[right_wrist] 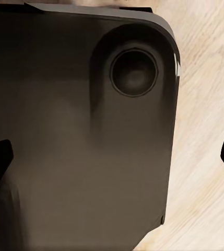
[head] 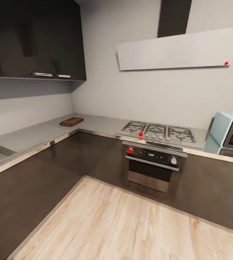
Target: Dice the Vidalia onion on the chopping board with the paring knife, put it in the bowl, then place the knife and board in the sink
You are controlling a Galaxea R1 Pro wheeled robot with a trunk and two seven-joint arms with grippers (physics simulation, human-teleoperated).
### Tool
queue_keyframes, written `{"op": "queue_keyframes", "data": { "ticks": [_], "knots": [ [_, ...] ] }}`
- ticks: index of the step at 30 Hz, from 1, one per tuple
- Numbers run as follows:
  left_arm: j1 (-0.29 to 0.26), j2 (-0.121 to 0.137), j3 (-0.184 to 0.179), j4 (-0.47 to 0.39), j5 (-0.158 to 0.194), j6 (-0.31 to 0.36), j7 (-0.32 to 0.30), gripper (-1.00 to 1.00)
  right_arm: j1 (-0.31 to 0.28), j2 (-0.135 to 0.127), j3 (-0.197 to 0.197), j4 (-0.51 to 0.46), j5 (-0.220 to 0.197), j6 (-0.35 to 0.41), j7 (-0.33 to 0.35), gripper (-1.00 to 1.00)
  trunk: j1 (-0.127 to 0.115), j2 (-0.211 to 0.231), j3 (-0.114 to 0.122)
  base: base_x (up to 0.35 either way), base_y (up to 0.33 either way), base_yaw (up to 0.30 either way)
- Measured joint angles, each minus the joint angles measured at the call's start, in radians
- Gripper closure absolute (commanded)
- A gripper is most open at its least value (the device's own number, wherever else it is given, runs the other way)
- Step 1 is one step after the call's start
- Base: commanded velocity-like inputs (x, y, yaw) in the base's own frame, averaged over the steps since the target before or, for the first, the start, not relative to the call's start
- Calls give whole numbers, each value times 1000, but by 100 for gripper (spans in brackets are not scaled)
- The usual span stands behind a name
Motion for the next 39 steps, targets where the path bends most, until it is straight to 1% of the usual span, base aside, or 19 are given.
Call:
{"op": "queue_keyframes", "data": {
  "ticks": [39],
  "knots": [
    [0, -5, 0, 0, 0, 0, -1, -100, 0, 1, 0, 0, 0, 0, 0, -100, 0, 0, 0, 0, 0, 273]
  ]
}}
